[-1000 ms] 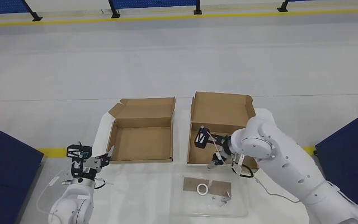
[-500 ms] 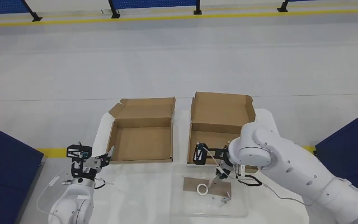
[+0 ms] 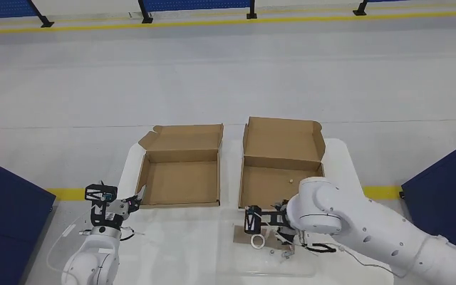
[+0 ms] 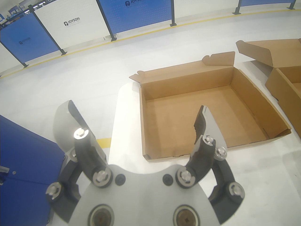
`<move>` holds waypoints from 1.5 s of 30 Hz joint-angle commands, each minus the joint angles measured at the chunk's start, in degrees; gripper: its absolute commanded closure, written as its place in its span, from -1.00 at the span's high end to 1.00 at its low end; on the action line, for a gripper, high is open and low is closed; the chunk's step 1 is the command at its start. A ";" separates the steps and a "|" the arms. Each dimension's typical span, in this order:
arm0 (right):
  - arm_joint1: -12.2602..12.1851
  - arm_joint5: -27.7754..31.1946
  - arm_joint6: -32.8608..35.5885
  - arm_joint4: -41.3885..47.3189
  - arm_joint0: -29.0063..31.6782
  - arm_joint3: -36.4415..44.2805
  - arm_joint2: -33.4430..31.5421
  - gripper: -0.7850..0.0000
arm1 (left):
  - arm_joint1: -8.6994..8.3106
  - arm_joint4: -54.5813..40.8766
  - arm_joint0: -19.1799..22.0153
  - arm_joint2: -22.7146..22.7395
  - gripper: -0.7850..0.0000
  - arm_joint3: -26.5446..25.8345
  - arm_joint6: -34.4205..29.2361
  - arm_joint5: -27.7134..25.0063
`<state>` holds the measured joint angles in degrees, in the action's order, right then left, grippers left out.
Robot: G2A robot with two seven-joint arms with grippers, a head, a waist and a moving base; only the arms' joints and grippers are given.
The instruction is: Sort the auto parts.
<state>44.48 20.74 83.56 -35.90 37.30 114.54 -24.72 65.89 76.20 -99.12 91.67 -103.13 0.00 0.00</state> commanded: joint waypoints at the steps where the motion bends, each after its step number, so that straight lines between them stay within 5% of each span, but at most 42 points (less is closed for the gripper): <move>1: -0.84 -0.05 0.05 0.40 -1.59 0.73 2.80 1.00 | 0.00 0.00 0.00 0.00 1.00 0.00 0.00 0.00; 7: -2.31 1.36 -1.37 1.15 -6.35 2.16 11.03 1.00 | 0.00 0.00 0.00 0.00 1.00 0.00 0.00 0.00; 21: -1.49 3.90 -3.92 -2.50 -5.80 0.58 14.98 1.00 | 0.00 0.00 0.00 0.00 1.00 0.00 0.00 0.00; 45: 0.61 7.07 -7.09 -12.31 0.49 -5.17 14.98 1.00 | 0.00 0.00 0.00 0.00 1.00 0.00 0.00 0.00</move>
<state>44.94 27.93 76.35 -46.38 37.07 109.91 -9.74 65.89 76.20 -99.12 91.67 -103.13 0.00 0.00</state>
